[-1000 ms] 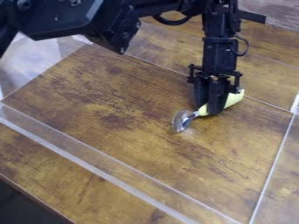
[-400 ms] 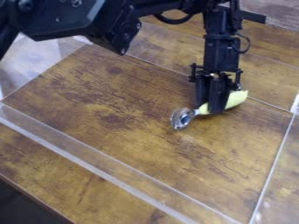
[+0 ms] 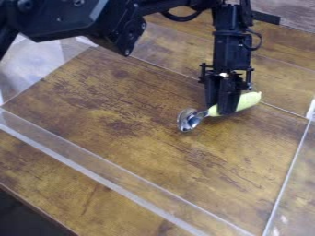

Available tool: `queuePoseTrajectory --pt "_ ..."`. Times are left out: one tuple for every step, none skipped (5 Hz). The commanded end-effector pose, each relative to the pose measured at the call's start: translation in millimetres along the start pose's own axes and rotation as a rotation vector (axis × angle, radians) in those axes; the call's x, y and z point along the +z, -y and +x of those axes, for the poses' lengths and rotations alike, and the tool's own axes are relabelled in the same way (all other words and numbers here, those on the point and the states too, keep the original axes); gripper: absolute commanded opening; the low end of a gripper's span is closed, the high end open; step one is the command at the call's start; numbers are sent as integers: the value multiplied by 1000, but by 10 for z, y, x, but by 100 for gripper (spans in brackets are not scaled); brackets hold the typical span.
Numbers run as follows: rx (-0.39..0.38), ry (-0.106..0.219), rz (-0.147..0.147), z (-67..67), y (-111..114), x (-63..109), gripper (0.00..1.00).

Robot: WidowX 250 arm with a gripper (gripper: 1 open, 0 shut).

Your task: Move the green spoon to the left

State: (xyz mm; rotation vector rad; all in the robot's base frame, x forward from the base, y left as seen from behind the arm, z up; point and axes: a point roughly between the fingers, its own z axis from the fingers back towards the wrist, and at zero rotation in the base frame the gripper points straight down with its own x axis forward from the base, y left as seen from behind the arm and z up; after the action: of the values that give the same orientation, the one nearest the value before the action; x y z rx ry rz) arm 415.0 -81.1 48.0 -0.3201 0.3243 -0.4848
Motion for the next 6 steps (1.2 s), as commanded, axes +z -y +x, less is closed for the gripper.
queuePoseTrajectory --pt "-33 120 55 -197 147 616 0" --pt "-40 120 59 -279 167 703 0" --pt "-50 119 76 -366 205 810 0" --pt "-28 147 126 -605 250 1076 0" --pt "-9 149 163 -854 186 1188 0" --pt "-4 154 185 -1094 91 1211 0"
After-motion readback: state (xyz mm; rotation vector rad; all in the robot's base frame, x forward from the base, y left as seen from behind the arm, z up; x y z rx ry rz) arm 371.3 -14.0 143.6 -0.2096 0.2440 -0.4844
